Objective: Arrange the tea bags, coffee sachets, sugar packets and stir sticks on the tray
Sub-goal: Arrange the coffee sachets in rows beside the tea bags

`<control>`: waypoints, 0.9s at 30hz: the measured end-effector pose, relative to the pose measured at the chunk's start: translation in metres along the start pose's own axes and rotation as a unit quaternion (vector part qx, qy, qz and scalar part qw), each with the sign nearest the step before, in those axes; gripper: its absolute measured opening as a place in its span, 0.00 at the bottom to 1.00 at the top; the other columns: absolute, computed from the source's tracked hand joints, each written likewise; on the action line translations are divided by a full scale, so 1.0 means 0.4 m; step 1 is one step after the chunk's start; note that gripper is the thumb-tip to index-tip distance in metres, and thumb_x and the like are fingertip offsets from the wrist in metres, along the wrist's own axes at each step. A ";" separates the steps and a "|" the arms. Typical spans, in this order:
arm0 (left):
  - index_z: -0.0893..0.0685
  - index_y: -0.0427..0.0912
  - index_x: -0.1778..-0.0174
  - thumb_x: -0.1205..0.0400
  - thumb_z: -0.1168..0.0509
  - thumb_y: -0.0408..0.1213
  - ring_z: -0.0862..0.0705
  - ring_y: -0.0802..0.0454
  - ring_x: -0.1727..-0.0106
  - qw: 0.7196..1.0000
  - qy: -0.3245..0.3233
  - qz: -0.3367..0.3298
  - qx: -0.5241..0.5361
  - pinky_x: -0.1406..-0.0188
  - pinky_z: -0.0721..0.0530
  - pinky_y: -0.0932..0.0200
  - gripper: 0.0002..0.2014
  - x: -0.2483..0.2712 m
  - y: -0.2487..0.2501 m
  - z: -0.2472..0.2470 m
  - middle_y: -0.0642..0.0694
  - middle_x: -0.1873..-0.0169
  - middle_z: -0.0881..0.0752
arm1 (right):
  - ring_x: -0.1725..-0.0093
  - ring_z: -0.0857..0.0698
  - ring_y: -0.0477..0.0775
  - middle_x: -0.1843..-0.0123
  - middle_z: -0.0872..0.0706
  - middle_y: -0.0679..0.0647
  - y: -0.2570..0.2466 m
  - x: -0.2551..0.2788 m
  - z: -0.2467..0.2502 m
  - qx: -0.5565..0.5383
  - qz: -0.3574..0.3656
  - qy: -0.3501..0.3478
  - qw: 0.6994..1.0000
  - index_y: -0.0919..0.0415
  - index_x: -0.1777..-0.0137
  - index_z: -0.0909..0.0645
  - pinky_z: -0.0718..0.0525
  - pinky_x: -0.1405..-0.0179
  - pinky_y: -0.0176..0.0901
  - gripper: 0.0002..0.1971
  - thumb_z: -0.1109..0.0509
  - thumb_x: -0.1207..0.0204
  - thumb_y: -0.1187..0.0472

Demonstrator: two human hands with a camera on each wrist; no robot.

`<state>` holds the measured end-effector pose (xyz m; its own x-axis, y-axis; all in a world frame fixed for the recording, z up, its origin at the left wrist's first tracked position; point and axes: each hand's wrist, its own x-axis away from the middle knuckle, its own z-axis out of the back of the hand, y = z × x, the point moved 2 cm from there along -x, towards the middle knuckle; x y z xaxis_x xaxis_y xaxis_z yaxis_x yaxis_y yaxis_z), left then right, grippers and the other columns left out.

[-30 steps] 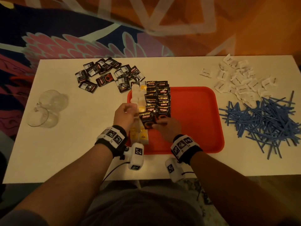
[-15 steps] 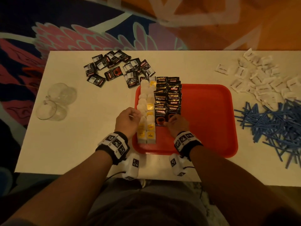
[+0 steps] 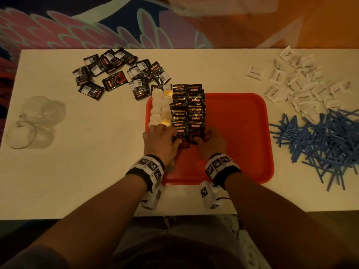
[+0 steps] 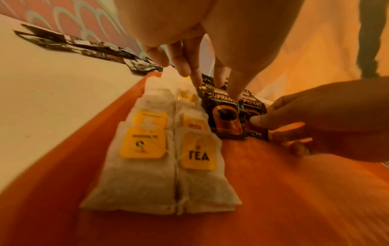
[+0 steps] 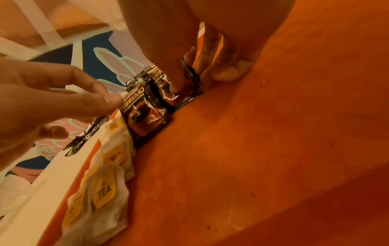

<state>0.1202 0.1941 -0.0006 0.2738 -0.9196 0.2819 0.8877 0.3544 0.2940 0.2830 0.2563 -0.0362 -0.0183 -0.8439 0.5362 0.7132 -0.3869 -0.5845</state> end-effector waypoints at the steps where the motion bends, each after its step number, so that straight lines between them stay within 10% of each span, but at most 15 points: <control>1: 0.19 0.52 0.41 0.16 0.37 0.57 0.27 0.42 0.34 1.000 0.002 -0.001 -0.007 0.38 0.31 0.44 0.15 -0.007 0.002 -0.009 0.47 0.40 0.19 | 0.56 0.20 0.47 0.52 0.18 0.47 0.001 -0.003 0.000 0.002 0.006 0.000 1.000 0.54 0.40 0.24 0.32 0.71 0.32 0.16 0.25 0.23 0.53; 15: 0.20 0.48 0.45 0.19 0.32 0.49 0.25 0.41 0.40 0.999 0.015 0.003 0.037 0.42 0.30 0.47 0.12 -0.027 0.004 -0.009 0.44 0.42 0.22 | 0.60 0.23 0.39 0.57 0.22 0.41 -0.019 -0.004 0.041 -0.066 0.016 0.027 0.997 0.54 0.43 0.27 0.31 0.71 0.29 0.16 0.24 0.24 0.54; 22: 0.23 0.43 0.30 0.18 0.35 0.37 0.29 0.38 0.30 0.990 0.029 0.026 0.139 0.30 0.25 0.45 0.19 -0.116 -0.085 0.081 0.39 0.29 0.30 | 0.51 0.19 0.48 0.48 0.20 0.45 -0.028 0.017 0.073 -0.035 0.010 0.016 0.999 0.54 0.36 0.27 0.26 0.66 0.35 0.18 0.27 0.22 0.54; 27: 0.34 0.49 0.19 0.19 0.33 0.37 0.41 0.38 0.19 0.999 -0.028 0.009 0.024 0.26 0.26 0.39 0.31 -0.267 -0.151 0.137 0.40 0.18 0.42 | 0.56 0.20 0.46 0.49 0.18 0.48 -0.028 0.044 0.104 -0.023 0.033 0.033 0.999 0.54 0.42 0.25 0.17 0.61 0.43 0.13 0.26 0.23 0.59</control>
<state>0.0172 0.2802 0.0016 0.2684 -0.9024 0.3372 0.8635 0.3806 0.3311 0.3039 0.2613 0.0053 -0.0194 -0.8902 0.4551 0.6819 -0.3447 -0.6452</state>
